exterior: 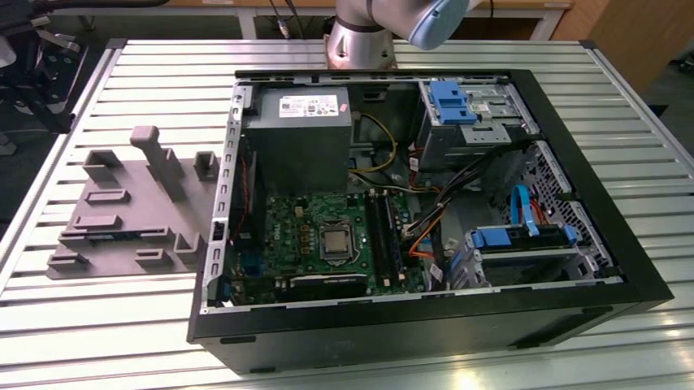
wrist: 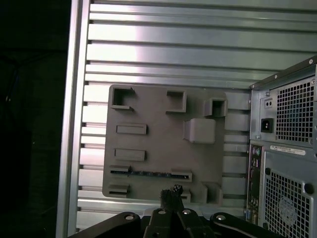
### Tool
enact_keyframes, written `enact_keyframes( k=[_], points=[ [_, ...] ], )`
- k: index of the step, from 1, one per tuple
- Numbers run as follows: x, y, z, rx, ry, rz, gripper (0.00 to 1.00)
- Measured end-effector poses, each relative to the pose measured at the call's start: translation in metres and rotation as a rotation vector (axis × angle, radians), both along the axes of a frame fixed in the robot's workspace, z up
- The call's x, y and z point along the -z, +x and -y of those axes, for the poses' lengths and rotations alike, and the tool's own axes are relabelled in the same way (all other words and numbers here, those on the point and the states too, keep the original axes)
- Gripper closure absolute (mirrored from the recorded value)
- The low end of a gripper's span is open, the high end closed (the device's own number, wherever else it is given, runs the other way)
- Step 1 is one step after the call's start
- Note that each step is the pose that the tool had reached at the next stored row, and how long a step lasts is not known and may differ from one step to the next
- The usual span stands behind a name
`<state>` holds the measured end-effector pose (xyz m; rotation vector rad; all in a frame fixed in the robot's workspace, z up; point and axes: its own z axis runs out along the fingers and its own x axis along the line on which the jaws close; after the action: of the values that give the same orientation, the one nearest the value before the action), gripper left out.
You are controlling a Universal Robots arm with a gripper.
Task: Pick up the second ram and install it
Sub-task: 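Pick up the second ram and move it above second insertion slot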
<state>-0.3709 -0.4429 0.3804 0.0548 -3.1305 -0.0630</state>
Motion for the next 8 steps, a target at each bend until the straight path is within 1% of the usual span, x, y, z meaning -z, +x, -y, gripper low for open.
enact_keyframes(
  k=[8],
  points=[
    [0.0000, 0.0000, 0.0000, -0.011, 0.0000, 0.0001, 0.89]
  ],
)
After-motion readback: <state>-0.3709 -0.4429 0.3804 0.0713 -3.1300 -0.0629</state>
